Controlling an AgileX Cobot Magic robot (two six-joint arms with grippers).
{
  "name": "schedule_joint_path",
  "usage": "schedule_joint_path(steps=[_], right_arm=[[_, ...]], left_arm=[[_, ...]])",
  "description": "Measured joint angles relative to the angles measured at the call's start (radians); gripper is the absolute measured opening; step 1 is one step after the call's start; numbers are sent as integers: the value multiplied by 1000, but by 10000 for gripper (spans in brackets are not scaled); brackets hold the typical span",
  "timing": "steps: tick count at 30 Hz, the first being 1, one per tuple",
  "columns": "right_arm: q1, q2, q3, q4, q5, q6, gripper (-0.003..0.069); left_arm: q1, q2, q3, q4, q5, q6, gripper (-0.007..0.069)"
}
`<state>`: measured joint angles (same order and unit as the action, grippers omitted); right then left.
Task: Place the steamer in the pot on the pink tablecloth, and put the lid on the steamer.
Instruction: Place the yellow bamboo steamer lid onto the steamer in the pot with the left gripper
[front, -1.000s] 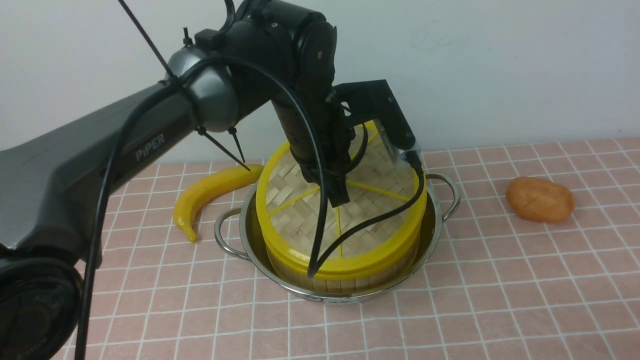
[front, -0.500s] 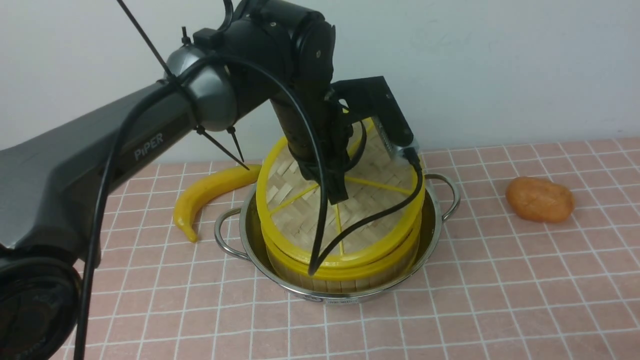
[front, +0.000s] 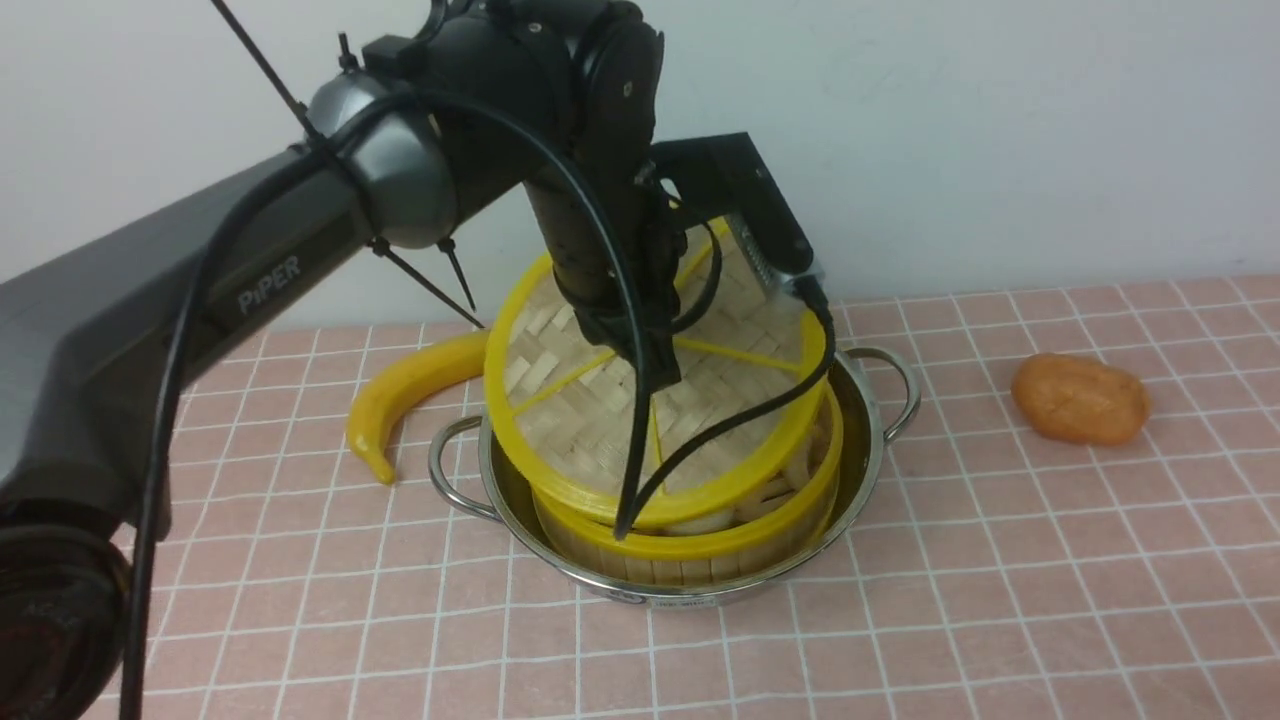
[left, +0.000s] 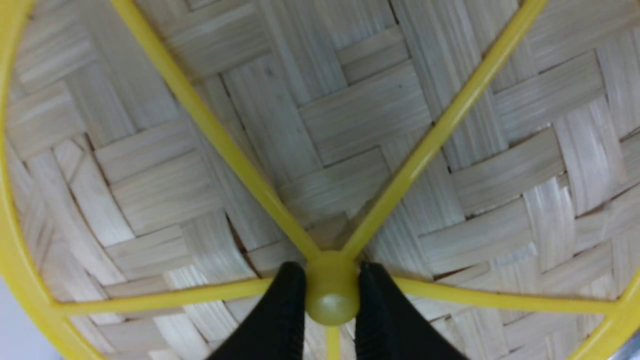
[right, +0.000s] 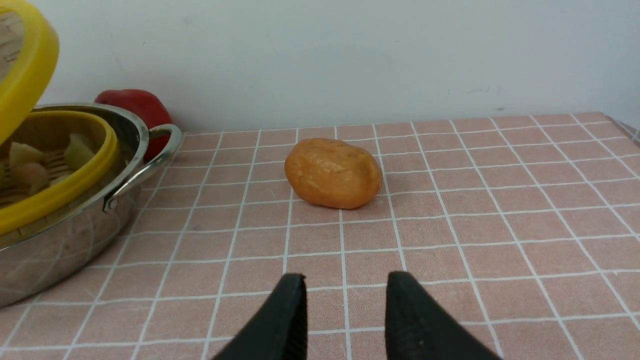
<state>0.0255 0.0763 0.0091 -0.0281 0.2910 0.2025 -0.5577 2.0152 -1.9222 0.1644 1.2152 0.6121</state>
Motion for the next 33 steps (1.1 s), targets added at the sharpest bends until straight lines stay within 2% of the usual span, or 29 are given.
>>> schedule_joint_path(steps=[10, 23, 33], right_arm=[[0, 0, 0, 0, 0, 0, 243], [0, 0, 0, 0, 0, 0, 243], [0, 0, 0, 0, 0, 0, 243]], left_arm=[[0, -1, -59, -75, 11, -27, 120], [0, 46, -60, -67, 11, -37, 120], [0, 59, -60, -52, 11, -149, 120]])
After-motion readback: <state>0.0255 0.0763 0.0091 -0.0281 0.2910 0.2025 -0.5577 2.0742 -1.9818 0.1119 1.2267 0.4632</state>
